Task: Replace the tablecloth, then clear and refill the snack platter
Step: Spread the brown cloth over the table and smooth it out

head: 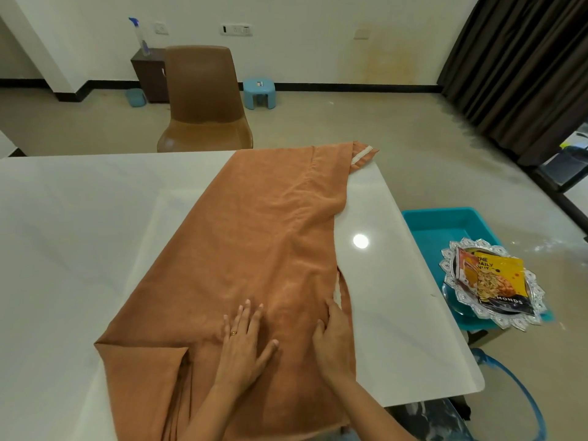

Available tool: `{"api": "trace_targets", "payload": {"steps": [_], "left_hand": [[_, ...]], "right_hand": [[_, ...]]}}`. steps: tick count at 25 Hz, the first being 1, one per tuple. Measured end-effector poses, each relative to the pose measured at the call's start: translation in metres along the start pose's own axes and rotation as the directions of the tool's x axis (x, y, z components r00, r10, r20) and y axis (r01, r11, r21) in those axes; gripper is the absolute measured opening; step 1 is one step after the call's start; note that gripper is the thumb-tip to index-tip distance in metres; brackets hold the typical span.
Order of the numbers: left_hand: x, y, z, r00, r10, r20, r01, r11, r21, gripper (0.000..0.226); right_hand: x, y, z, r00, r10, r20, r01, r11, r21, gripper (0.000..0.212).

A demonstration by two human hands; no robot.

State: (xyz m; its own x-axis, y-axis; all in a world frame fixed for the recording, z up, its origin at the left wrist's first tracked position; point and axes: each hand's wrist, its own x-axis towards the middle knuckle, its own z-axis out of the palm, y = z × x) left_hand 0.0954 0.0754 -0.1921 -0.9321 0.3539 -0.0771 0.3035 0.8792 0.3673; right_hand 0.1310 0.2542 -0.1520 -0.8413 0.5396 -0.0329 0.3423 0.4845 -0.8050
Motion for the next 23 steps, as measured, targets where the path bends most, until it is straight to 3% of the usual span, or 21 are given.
{"api": "trace_targets", "payload": {"steps": [3, 5, 7, 9, 10, 12, 14, 16, 18, 20, 23], "left_hand": [[-0.014, 0.028, 0.000, 1.000, 0.025, -0.019, -0.025, 0.999, -0.021, 0.092], [-0.012, 0.039, -0.006, 0.997, 0.028, -0.074, -0.029, 1.000, 0.000, 0.099], [0.000, 0.041, -0.020, 0.983, 0.003, -0.185, -0.008, 1.000, -0.021, 0.099], [0.010, 0.037, -0.039, 0.960, -0.023, -0.280, 0.021, 1.000, -0.011, 0.096], [0.011, 0.033, -0.047, 0.952, -0.041, -0.302, 0.047, 0.999, 0.012, 0.093], [0.009, 0.020, -0.053, 0.939, -0.115, -0.324, 0.131, 0.991, 0.027, 0.088], [0.000, 0.008, -0.044, 0.924, -0.240, -0.299, 0.232, 0.971, -0.063, 0.086], [-0.009, 0.002, -0.025, 0.901, -0.360, -0.242, 0.332, 0.931, -0.151, 0.090], [-0.015, 0.003, -0.008, 0.888, -0.417, -0.193, 0.387, 0.905, -0.175, 0.093], [-0.017, 0.006, 0.001, 0.889, -0.424, -0.170, 0.399, 0.902, -0.163, 0.091], [-0.018, 0.001, 0.006, 0.893, -0.426, -0.147, 0.420, 0.905, -0.075, 0.091]], "right_hand": [[0.010, -0.031, -0.011, 0.990, -0.139, -0.005, 0.139, 0.988, 0.064, 0.037], [0.029, -0.044, -0.029, 0.975, -0.204, -0.092, 0.215, 0.968, 0.131, 0.046], [0.061, -0.036, -0.063, 0.960, -0.178, -0.217, 0.208, 0.970, 0.127, 0.049], [0.093, -0.021, -0.121, 0.896, -0.161, -0.415, 0.201, 0.978, 0.054, 0.041], [0.108, -0.013, -0.155, 0.831, -0.162, -0.533, 0.184, 0.983, -0.012, 0.035], [0.139, 0.030, -0.204, 0.742, -0.101, -0.663, 0.009, 0.990, -0.141, 0.033], [0.155, 0.072, -0.214, 0.827, 0.007, -0.562, -0.203, 0.936, -0.288, 0.041], [0.149, 0.089, -0.186, 0.942, 0.137, -0.306, -0.232, 0.926, -0.300, 0.050], [0.110, 0.097, -0.134, 0.999, 0.011, 0.038, 0.005, 0.921, -0.390, 0.065], [0.064, 0.098, -0.078, 0.958, -0.043, 0.285, 0.183, 0.856, -0.483, 0.086], [0.025, 0.103, -0.020, 0.949, -0.089, 0.304, 0.266, 0.744, -0.612, 0.100]]}}
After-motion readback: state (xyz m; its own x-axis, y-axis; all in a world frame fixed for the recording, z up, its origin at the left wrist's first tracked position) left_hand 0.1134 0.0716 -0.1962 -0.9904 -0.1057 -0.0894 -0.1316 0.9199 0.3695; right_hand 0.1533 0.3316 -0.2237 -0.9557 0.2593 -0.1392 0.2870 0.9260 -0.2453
